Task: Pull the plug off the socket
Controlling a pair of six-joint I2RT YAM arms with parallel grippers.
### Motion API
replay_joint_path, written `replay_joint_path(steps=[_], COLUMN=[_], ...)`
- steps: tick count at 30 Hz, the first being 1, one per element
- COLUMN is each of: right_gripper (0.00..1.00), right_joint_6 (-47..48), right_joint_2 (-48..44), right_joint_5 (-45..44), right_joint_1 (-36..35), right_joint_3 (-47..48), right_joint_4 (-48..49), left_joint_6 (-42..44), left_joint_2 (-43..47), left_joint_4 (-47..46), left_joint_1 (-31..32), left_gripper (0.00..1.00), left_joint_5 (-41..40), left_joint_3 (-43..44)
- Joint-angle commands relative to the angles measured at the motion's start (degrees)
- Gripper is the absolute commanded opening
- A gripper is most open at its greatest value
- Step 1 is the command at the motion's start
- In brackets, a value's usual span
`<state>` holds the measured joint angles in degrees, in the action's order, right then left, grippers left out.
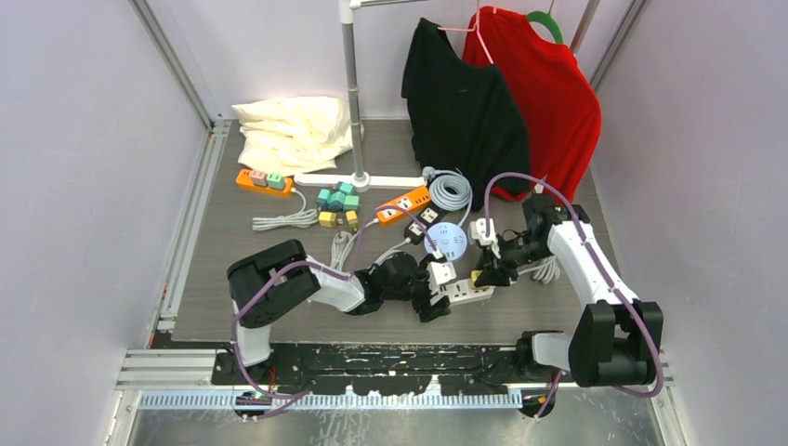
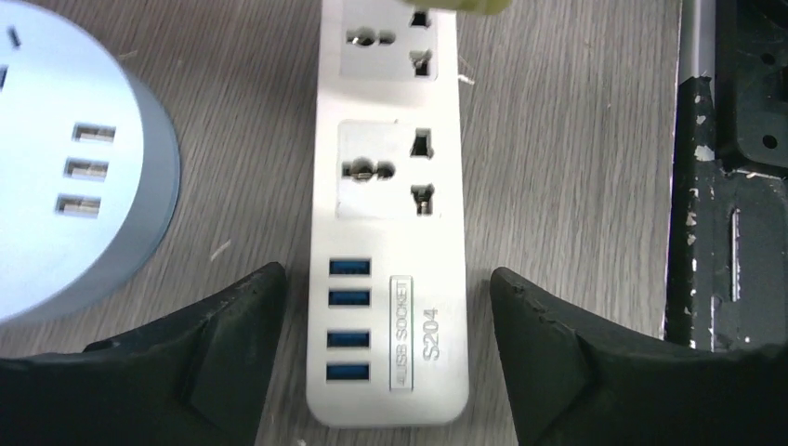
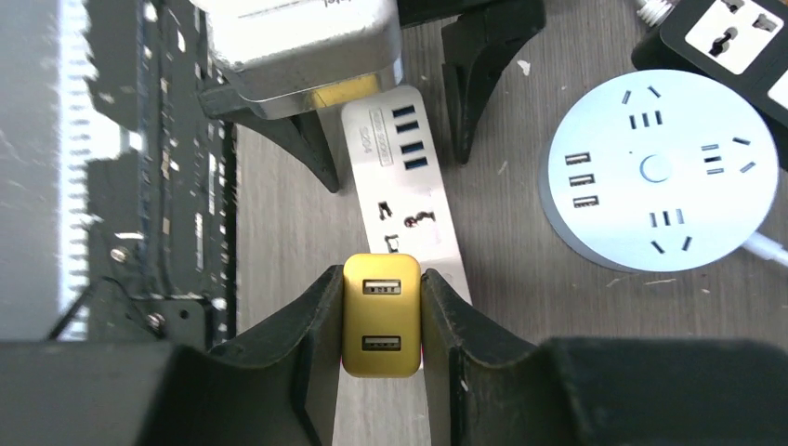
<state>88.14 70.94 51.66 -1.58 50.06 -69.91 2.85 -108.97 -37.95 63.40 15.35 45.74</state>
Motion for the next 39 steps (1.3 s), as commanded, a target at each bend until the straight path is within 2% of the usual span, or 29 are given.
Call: replay_joint_path(steps=[1, 6, 9, 11, 15, 16, 22, 30, 32, 34, 39], right_gripper=[0.01, 0.01, 0.01, 0.01, 0.01, 0.01, 0.01, 0.01, 0.01, 0.01, 0.02], right_joint_6=[-7.99, -11.76, -18.97, -29.69, -60.51, -64.1, -66.31, -67.67, -68.03, -68.23, -68.2], right_joint_2=[3.0, 8.24, 8.46, 7.07, 1.94, 1.66, 4.59, 6.04, 6.22, 6.39, 7.04], right_joint_5=[6.52, 10.66, 12.1, 11.68, 3.66, 3.1, 6.93, 5.93, 5.69, 6.17, 6.89], right_joint_1=[0.46, 0.49, 0.47, 0.44, 0.44, 0.48, 0.25, -1.44, -1.49, -1.48, -1.49], right_joint_3=[4.97, 9.52, 10.48, 9.92, 6.82, 6.64, 8.98, 9.32, 9.49, 9.61, 9.82], right_joint_4=[-4.91, -10.88, -8.41, -1.39, 19.01, 20.41, 15.5, 15.86, 15.92, 15.79, 15.37], left_joint_6=[-4.55, -9.44, -13.76, -17.96, -27.13, -29.33, -38.53, -39.17, -38.58, -37.3, -34.7], left_joint_2=[6.34, 11.78, 16.39, 19.94, 26.76, 27.93, 29.98, 22.52, 20.06, 18.12, 13.68], left_joint_4=[-4.87, -3.57, 0.49, 3.26, 11.52, 13.75, 22.75, 42.75, 43.62, 42.85, 43.93], left_joint_1=[-0.09, -0.03, -0.03, -0.03, -0.07, -0.11, 1.11, 9.04, 10.02, 10.51, 10.61], left_gripper=[0.83, 0.87, 0.87, 0.87, 0.87, 0.87, 0.87, 0.87, 0.86, 0.79, 0.77], left_joint_5=[-2.97, -5.65, -8.28, -9.98, -13.63, -14.8, -19.05, -41.49, -43.67, -44.15, -46.01], left_joint_3=[-2.08, -4.13, -5.09, -5.66, -4.69, -3.93, 1.72, 18.81, 21.0, 22.56, 26.65])
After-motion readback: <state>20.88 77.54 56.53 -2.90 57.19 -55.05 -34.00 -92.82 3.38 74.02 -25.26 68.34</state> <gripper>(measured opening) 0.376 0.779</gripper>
